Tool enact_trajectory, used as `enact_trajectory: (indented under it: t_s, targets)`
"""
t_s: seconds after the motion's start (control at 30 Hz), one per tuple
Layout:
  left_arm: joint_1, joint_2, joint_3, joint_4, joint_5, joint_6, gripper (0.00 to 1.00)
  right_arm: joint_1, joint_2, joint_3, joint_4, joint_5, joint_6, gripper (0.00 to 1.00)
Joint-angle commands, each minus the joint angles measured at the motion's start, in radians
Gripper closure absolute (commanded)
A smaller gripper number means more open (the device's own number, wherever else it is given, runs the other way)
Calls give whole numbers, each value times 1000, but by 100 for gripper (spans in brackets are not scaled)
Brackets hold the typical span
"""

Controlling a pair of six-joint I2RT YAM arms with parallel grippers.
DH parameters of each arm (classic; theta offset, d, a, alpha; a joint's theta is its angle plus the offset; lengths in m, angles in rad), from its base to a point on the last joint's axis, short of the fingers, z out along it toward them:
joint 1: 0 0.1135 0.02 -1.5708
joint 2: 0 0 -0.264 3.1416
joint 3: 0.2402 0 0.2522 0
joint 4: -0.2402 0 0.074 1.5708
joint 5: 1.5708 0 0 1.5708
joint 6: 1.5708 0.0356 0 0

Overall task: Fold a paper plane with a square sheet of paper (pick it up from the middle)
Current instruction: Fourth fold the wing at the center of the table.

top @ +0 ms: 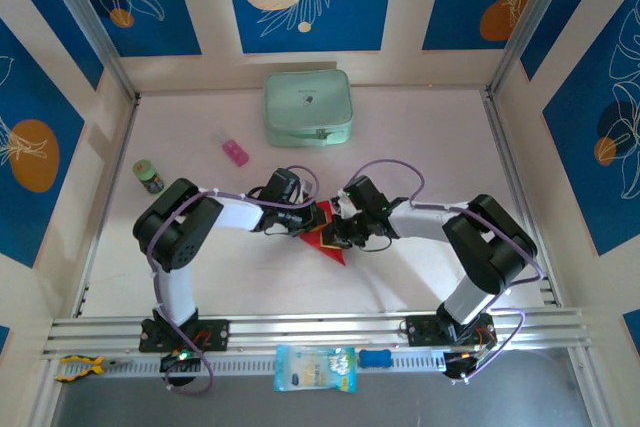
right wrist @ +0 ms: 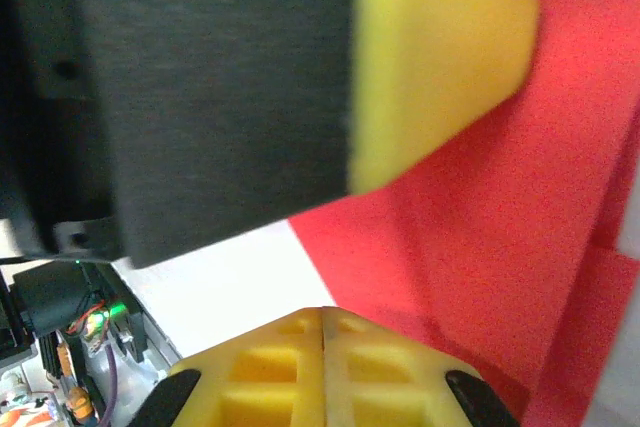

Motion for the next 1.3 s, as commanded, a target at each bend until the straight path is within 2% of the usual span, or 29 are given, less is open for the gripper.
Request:
enact_trajectory:
  t_s: [0.0,0.3,0.67,0.97,1.27]
  targets:
    - [7,36,-26,-63,-39,17,93,-14,8,-45,7,-2,-15,94]
    - [7,38,-29,-63,-38,16,93,-32,-12,-170,69,-34,14,93]
    - [8,35,-31,-65,-42,16,93,-37,-107,-249,-5,4,0,93]
    - [12,42,-32,-62,-39,16,93,1,-231,-356,-13,62,32,93]
    - [13,40,-32,-62,-36,21,93,27,-336,-352,-123,167,33,93]
